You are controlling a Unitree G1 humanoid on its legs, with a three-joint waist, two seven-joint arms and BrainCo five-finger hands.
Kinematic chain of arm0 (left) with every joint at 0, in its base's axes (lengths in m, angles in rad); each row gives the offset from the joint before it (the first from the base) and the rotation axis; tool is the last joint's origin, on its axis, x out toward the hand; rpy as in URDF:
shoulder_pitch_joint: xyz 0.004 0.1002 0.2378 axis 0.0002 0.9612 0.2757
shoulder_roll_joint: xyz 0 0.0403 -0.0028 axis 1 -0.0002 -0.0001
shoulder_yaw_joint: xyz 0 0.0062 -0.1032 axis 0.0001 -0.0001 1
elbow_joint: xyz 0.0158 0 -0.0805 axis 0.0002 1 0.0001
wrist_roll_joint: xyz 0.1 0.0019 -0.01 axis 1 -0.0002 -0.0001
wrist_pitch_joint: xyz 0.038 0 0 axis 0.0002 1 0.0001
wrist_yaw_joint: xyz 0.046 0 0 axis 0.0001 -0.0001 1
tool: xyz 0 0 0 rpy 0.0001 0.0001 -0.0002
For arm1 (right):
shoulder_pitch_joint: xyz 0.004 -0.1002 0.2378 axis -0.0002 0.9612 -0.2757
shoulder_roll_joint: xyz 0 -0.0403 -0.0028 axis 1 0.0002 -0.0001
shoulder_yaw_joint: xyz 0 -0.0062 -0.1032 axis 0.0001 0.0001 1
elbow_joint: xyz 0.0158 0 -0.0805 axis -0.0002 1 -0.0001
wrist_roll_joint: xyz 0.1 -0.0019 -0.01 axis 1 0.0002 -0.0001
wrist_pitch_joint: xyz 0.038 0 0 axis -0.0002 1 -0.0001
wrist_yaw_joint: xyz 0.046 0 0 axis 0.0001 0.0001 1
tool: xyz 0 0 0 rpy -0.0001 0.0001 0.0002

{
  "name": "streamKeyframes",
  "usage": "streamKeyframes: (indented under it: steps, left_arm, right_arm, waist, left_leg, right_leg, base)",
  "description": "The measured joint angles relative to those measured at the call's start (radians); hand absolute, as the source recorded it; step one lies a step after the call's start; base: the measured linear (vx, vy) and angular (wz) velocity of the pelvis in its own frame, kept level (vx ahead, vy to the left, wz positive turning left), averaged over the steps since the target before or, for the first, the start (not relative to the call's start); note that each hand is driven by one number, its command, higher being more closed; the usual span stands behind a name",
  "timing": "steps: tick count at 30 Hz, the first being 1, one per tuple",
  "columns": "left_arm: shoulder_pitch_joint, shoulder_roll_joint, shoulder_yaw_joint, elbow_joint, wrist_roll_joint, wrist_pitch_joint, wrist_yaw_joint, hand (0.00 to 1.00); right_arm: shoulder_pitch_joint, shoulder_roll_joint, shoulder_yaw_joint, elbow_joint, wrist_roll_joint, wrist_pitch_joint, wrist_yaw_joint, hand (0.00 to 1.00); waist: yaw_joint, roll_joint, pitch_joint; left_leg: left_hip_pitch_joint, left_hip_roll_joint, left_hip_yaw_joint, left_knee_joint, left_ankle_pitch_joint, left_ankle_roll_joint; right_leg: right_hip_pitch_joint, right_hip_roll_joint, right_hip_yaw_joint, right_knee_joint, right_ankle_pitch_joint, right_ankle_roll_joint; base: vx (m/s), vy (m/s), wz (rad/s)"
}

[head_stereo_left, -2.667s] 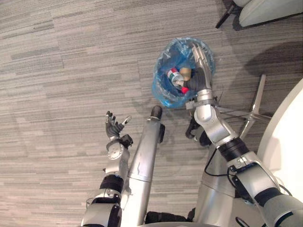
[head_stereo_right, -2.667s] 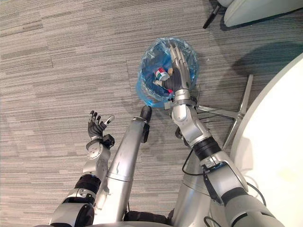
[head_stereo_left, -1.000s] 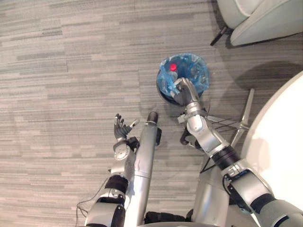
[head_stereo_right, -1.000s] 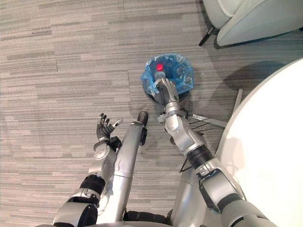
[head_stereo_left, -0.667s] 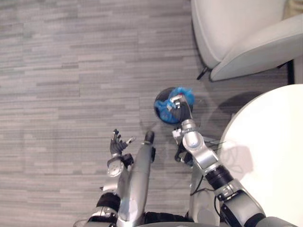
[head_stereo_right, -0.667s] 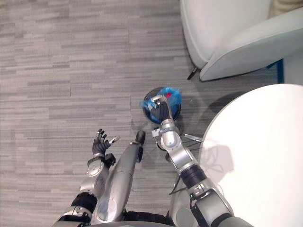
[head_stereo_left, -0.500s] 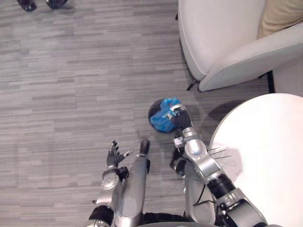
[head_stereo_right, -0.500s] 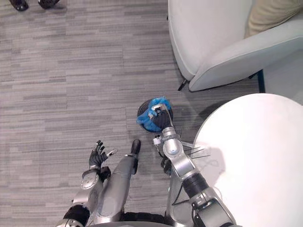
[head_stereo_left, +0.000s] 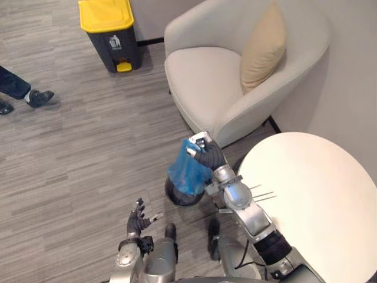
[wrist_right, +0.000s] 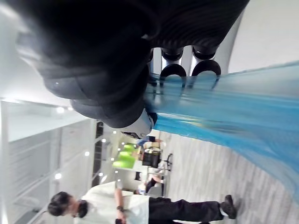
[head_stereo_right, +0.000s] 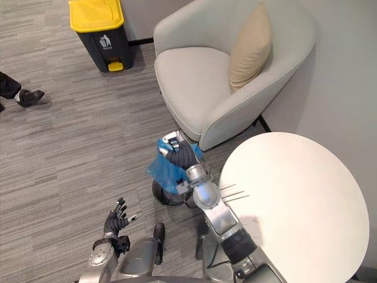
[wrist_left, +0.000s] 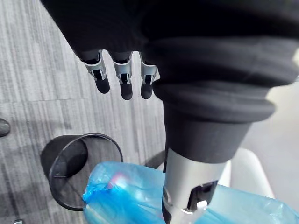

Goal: Gather rubbish on tea table into small bin, then transfer packed bag to large trash can.

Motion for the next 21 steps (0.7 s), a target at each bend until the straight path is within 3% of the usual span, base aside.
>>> streamKeyframes:
  steps: [1, 4, 5, 7, 8, 9, 10, 12, 13, 15, 16, 17, 18, 21]
  left_arm:
    - [0.011, -0.012, -0.006, -0.036, 0.004, 0.0, 0.0, 0.0]
    - [0.042, -0.042, -0.027, -0.118, 0.006, -0.002, 0.003, 0.0]
    - [0.039, -0.054, -0.055, -0.15, 0.008, -0.002, 0.004, 0.0]
    - [0.057, -0.06, -0.112, -0.245, 0.009, -0.004, 0.002, 0.0]
    - [0.063, -0.061, -0.121, -0.277, 0.009, -0.01, 0.001, 0.0]
    - [0.056, -0.053, -0.139, -0.311, 0.016, -0.023, 0.0, 0.0]
    - [0.014, -0.038, -0.149, -0.318, 0.035, -0.024, -0.001, 0.0]
    - [0.003, -0.028, -0.149, -0.338, 0.048, -0.027, 0.0, 0.0]
    - [-0.003, -0.012, -0.147, -0.377, 0.067, -0.041, 0.001, 0.0]
    - [-0.033, -0.002, -0.155, -0.411, 0.096, -0.057, 0.008, 0.0]
    - [-0.061, -0.003, -0.172, -0.421, 0.129, -0.065, 0.025, 0.0]
    - [-0.075, -0.005, -0.181, -0.421, 0.147, -0.067, 0.029, 0.0]
    - [-0.103, -0.004, -0.195, -0.423, 0.184, -0.068, 0.041, 0.0]
    - [-0.112, 0.0, -0.197, -0.442, 0.276, -0.064, 0.07, 0.0]
  right_arm:
    - [-0.039, -0.008, -0.006, -0.002, 0.003, -0.006, -0.004, 1.0]
    - [-0.118, -0.032, -0.012, -0.002, 0.014, -0.006, -0.039, 1.0]
    - [-0.15, -0.056, -0.032, -0.002, 0.022, -0.006, -0.043, 1.0]
    - [-0.169, -0.116, -0.057, 0.001, 0.053, -0.005, -0.067, 1.0]
    - [-0.178, -0.13, -0.058, 0.003, 0.06, -0.005, -0.069, 1.0]
    - [-0.196, -0.146, -0.075, 0.003, 0.064, -0.005, -0.07, 1.0]
    - [-0.227, -0.157, -0.091, 0.015, 0.09, -0.005, -0.079, 1.0]
    - [-0.249, -0.159, -0.089, 0.025, 0.101, -0.005, -0.079, 1.0]
    - [-0.252, -0.158, -0.081, 0.025, 0.122, -0.006, -0.079, 1.0]
    - [-0.252, -0.163, -0.081, 0.025, 0.133, -0.006, -0.077, 1.0]
    - [-0.252, -0.165, -0.086, 0.024, 0.137, -0.006, -0.076, 1.0]
    - [-0.252, -0.166, -0.089, 0.024, 0.138, -0.006, -0.074, 1.0]
    - [-0.252, -0.162, -0.095, 0.025, 0.14, -0.006, -0.063, 1.0]
    - [-0.252, -0.145, -0.093, 0.023, 0.159, -0.006, -0.037, 1.0]
  waist:
    - [0.014, 0.013, -0.009]
    - [0.018, 0.047, -0.029]
    - [0.015, 0.08, -0.023]
    - [0.019, 0.13, -0.026]
    - [0.017, 0.14, -0.034]
    - [0.011, 0.147, -0.042]
    - [-0.001, 0.114, -0.042]
    - [-0.01, 0.111, -0.045]
    - [-0.012, 0.118, -0.05]
    - [-0.028, 0.126, -0.059]
    - [-0.044, 0.144, -0.072]
    - [-0.045, 0.154, -0.079]
    - [-0.038, 0.154, -0.086]
    - [-0.037, 0.129, -0.104]
  left_leg:
    - [-0.039, -0.007, -0.017, -0.002, 0.033, -0.01]
    - [-0.107, -0.009, -0.071, -0.058, 0.126, -0.033]
    - [-0.128, -0.002, -0.113, -0.085, 0.171, -0.049]
    - [-0.119, 0.027, -0.177, -0.175, 0.263, -0.087]
    - [-0.114, 0.034, -0.189, -0.219, 0.287, -0.096]
    - [-0.134, 0.044, -0.171, -0.247, 0.219, -0.093]
    - [-0.198, 0.0, -0.097, -0.102, 0.184, -0.045]
    - [-0.194, -0.012, -0.057, 0.005, 0.16, -0.039]
    - [-0.126, 0.02, -0.034, 0.09, 0.094, -0.04]
    - [-0.007, 0.066, -0.016, 0.053, 0.016, -0.049]
    - [0.056, 0.09, -0.011, -0.064, 0.009, -0.067]
    - [0.083, 0.095, -0.008, -0.12, 0.01, -0.069]
    - [0.116, 0.108, 0.007, -0.205, 0.033, -0.101]
    - [0.148, 0.09, 0.016, -0.267, 0.072, -0.079]
  right_leg:
    - [0.024, 0.006, 0.005, -0.103, -0.049, -0.021]
    - [0.056, 0.029, -0.01, -0.292, -0.099, -0.062]
    - [0.06, 0.05, -0.034, -0.335, -0.111, -0.068]
    - [0.036, 0.096, -0.089, -0.316, -0.092, -0.101]
    - [0.023, 0.1, -0.105, -0.312, -0.084, -0.114]
    - [0.001, 0.081, -0.161, -0.316, -0.066, -0.136]
    - [-0.037, 0.016, -0.192, -0.329, -0.031, -0.136]
    - [-0.035, -0.01, -0.2, -0.36, 0.008, -0.134]
    - [-0.021, -0.016, -0.206, -0.394, 0.041, -0.133]
    - [-0.005, -0.013, -0.23, -0.421, 0.065, -0.128]
    - [0.003, -0.001, -0.253, -0.452, 0.088, -0.117]
    - [0.005, 0.007, -0.258, -0.467, 0.102, -0.113]
    - [0.006, 0.012, -0.257, -0.491, 0.124, -0.102]
    - [0.041, 0.014, -0.246, -0.574, 0.188, -0.08]
  base:
    - [-0.22, -0.092, 0.53]
    - [-0.24, -0.098, 0.61]
    - [-0.24, -0.131, 0.77]
    - [-0.36, -0.195, 0.84]
    - [-0.45, -0.175, 0.84]
    - [-0.37, -0.082, 1.05]
    - [-0.47, -0.113, 1.02]
    - [-0.25, -0.055, 0.52]
    - [-0.15, 0.004, 0.22]
    - [-0.16, 0.059, 0.39]
    - [-0.18, 0.13, 0.52]
    - [-0.15, 0.14, 0.33]
    - [-0.14, 0.156, 0.05]
    - [-0.11, 0.133, -0.08]
